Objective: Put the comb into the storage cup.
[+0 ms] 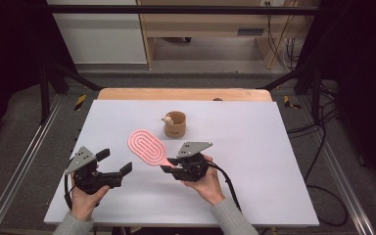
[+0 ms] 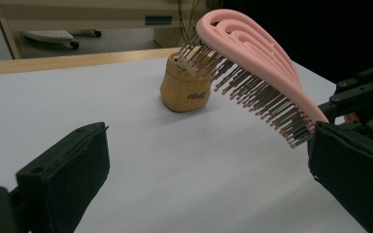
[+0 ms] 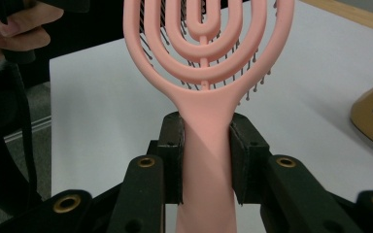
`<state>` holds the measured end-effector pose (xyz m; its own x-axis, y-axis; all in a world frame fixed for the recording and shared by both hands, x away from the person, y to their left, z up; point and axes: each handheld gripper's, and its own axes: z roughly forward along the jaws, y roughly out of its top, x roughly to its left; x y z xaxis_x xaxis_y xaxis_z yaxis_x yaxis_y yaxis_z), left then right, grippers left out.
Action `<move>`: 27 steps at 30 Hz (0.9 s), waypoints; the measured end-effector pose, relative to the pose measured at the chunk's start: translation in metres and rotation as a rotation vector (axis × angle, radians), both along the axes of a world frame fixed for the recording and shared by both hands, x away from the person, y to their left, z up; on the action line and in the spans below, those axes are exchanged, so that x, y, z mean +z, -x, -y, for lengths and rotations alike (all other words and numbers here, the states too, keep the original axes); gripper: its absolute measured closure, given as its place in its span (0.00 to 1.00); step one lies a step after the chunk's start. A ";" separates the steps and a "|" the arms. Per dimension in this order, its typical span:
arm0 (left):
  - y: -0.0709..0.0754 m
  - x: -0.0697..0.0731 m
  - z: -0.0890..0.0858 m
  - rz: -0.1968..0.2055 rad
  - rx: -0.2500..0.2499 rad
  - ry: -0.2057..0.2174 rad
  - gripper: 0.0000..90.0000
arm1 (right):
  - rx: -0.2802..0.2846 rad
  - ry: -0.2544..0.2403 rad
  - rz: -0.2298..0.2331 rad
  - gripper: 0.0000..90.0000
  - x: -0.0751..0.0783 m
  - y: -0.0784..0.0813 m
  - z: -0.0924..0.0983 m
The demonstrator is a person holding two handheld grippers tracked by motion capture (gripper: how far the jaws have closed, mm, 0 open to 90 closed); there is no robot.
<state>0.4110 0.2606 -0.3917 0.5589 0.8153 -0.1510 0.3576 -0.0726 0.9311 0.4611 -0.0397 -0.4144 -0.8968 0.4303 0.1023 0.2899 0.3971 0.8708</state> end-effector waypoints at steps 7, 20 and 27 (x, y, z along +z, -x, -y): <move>-0.001 0.010 0.006 -0.010 0.023 0.003 0.01 | 0.016 -0.031 0.001 0.78 -0.004 0.002 -0.005; -0.009 0.026 0.027 -0.029 0.015 0.014 0.02 | 0.025 -0.069 0.014 0.78 -0.006 0.005 -0.006; -0.014 0.026 0.034 -0.047 0.028 0.001 0.04 | 0.028 -0.069 0.019 0.78 -0.007 0.006 -0.005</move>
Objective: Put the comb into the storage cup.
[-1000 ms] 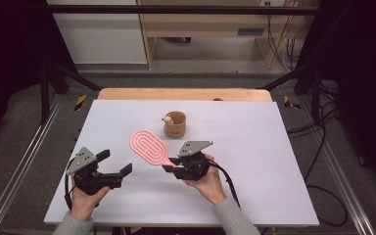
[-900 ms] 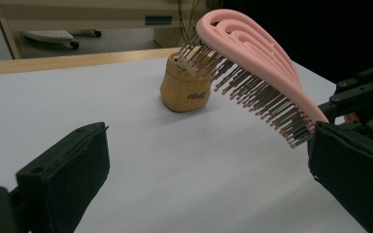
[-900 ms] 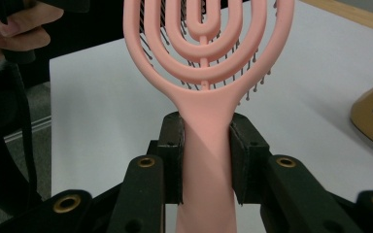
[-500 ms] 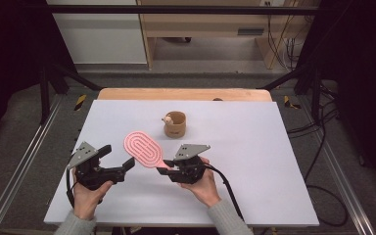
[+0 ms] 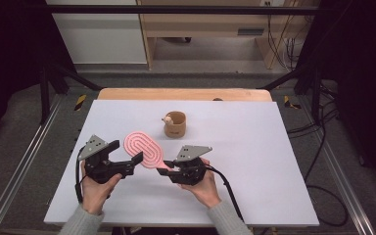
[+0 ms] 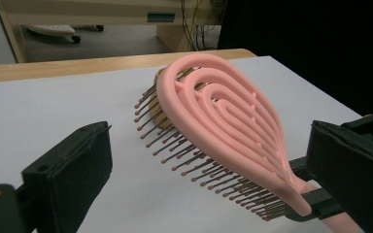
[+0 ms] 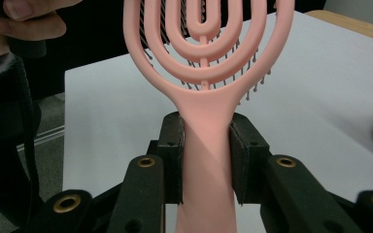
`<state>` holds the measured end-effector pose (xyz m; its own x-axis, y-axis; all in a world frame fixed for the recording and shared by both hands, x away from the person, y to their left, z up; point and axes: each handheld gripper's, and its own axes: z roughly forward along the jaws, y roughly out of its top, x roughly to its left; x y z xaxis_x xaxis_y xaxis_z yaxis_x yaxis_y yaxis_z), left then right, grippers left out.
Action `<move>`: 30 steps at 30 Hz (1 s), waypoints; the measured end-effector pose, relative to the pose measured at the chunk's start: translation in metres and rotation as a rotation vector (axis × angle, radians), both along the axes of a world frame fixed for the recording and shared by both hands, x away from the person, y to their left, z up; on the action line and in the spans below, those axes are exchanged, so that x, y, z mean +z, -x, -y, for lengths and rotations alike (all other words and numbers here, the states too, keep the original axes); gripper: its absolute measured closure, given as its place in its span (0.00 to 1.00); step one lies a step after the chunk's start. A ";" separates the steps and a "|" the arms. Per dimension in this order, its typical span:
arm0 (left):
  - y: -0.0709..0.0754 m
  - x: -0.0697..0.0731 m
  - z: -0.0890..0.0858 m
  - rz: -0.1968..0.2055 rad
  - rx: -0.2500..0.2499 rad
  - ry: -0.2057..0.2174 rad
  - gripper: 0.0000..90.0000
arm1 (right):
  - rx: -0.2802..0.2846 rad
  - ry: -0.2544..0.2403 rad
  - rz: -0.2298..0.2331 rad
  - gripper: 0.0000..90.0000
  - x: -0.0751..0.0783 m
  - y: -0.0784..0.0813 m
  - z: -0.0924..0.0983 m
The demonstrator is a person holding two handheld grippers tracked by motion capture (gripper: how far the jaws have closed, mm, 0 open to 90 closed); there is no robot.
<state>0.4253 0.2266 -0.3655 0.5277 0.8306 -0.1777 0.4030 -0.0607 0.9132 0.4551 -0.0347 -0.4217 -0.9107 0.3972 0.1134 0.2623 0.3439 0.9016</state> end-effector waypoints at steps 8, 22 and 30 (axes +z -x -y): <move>-0.005 0.000 0.004 -0.024 0.003 0.003 0.08 | 0.010 -0.005 0.003 0.78 0.000 0.001 -0.001; -0.007 0.000 0.005 -0.061 0.001 0.059 0.32 | 0.021 -0.016 0.017 0.78 0.001 0.003 -0.001; -0.008 0.000 0.005 -0.090 0.001 0.077 0.34 | 0.022 -0.015 0.027 0.78 0.000 0.004 -0.002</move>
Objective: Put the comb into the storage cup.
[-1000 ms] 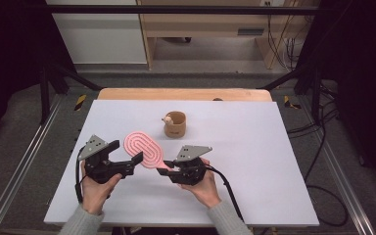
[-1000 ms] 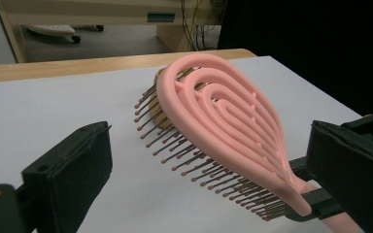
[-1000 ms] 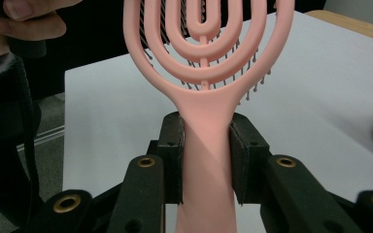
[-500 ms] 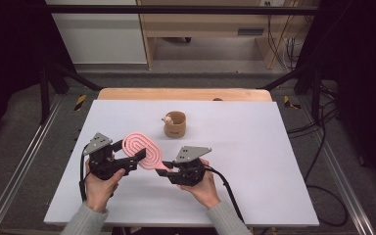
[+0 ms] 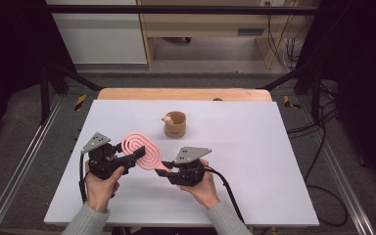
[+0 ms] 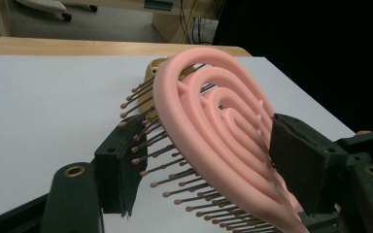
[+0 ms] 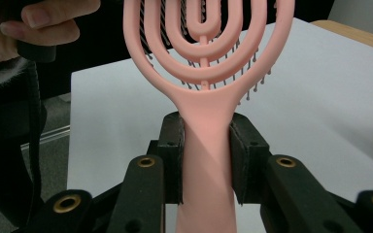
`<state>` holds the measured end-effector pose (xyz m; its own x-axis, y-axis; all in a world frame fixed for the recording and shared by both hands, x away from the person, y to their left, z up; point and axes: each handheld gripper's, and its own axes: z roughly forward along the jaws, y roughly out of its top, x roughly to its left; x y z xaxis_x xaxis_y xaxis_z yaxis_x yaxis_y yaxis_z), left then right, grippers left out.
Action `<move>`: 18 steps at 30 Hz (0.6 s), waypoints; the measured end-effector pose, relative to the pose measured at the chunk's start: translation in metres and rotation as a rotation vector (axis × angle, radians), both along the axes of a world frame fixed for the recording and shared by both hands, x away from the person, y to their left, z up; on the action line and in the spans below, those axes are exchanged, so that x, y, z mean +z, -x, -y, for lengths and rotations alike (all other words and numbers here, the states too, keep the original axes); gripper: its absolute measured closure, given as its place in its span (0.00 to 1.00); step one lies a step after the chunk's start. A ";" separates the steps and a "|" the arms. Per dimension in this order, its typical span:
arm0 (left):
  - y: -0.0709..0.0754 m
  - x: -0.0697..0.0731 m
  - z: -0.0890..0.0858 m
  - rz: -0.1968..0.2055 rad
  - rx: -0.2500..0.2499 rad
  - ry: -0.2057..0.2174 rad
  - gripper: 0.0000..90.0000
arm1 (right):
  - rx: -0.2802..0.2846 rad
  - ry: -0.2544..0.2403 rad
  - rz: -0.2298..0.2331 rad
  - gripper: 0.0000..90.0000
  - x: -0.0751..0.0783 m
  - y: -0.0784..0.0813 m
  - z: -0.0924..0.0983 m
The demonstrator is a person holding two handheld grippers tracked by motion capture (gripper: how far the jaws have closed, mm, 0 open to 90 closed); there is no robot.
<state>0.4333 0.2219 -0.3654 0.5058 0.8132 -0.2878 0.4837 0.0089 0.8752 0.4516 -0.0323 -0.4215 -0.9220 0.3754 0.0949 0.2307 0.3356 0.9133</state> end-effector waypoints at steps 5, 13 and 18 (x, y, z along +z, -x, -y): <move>0.000 0.000 -0.001 -0.018 -0.002 0.023 0.37 | 0.005 -0.004 0.003 0.78 -0.001 0.000 -0.001; 0.002 0.002 -0.003 -0.022 -0.021 0.073 0.48 | 0.009 -0.005 0.000 0.78 -0.002 -0.001 -0.001; 0.004 0.004 -0.002 -0.012 -0.027 0.082 0.52 | 0.011 0.003 0.007 0.78 -0.004 -0.001 -0.003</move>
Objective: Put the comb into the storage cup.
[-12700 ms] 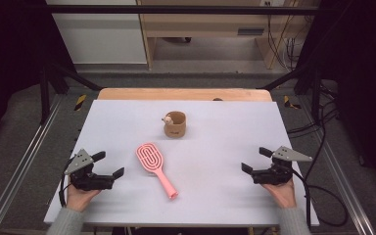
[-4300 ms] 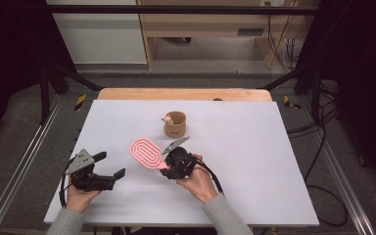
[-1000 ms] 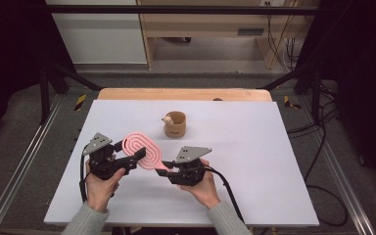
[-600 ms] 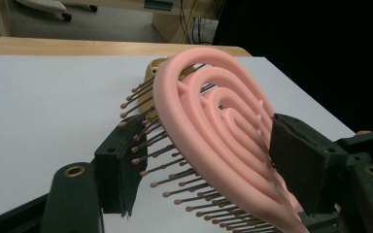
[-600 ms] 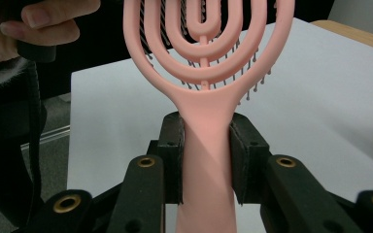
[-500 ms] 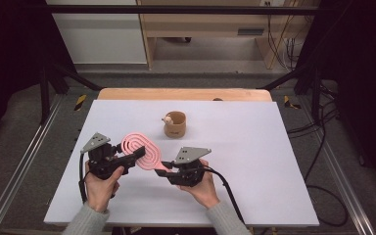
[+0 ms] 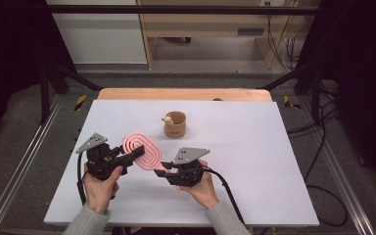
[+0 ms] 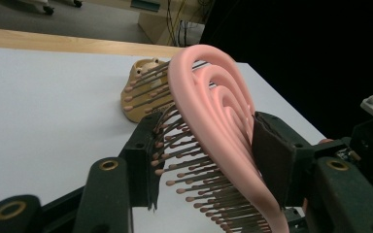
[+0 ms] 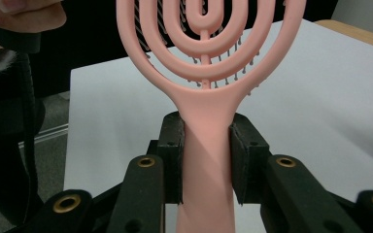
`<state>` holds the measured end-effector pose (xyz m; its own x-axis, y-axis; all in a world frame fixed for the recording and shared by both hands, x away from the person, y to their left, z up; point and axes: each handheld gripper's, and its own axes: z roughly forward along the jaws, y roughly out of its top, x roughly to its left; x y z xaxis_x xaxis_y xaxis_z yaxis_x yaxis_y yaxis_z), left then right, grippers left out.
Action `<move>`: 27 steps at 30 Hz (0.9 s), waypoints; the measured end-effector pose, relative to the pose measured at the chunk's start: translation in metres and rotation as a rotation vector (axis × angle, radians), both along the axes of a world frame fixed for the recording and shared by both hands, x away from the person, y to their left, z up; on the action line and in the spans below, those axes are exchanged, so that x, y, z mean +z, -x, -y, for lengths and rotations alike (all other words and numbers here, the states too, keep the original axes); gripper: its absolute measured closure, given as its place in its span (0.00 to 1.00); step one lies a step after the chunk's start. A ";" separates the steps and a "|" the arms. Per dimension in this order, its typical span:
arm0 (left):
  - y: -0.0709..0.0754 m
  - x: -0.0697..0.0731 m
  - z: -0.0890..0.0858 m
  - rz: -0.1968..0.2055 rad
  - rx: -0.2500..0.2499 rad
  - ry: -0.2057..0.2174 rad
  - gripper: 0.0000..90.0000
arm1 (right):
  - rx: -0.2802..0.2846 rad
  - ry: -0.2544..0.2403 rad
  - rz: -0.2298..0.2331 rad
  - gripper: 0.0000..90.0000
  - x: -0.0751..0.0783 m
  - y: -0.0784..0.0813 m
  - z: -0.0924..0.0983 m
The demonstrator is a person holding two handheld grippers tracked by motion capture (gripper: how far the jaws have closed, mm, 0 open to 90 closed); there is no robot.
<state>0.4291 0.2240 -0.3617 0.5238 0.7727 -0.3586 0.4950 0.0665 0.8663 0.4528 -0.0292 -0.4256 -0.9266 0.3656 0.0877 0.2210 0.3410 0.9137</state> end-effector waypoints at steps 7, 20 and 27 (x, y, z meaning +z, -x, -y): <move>0.004 0.005 0.004 0.018 -0.004 -0.003 0.57 | 0.001 0.012 0.012 0.78 -0.001 0.000 -0.002; 0.009 0.011 0.013 0.019 -0.022 0.001 0.63 | -0.004 0.033 0.043 0.78 -0.003 0.000 -0.003; 0.012 0.014 0.019 0.032 -0.049 0.023 0.68 | -0.002 0.041 0.058 0.78 -0.004 0.000 -0.006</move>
<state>0.4172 0.2051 -0.3478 0.5725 0.7373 -0.3587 0.4701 0.0632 0.8803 0.4525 -0.0232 -0.4299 -0.9289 0.3698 0.0193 0.1693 0.3777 0.9103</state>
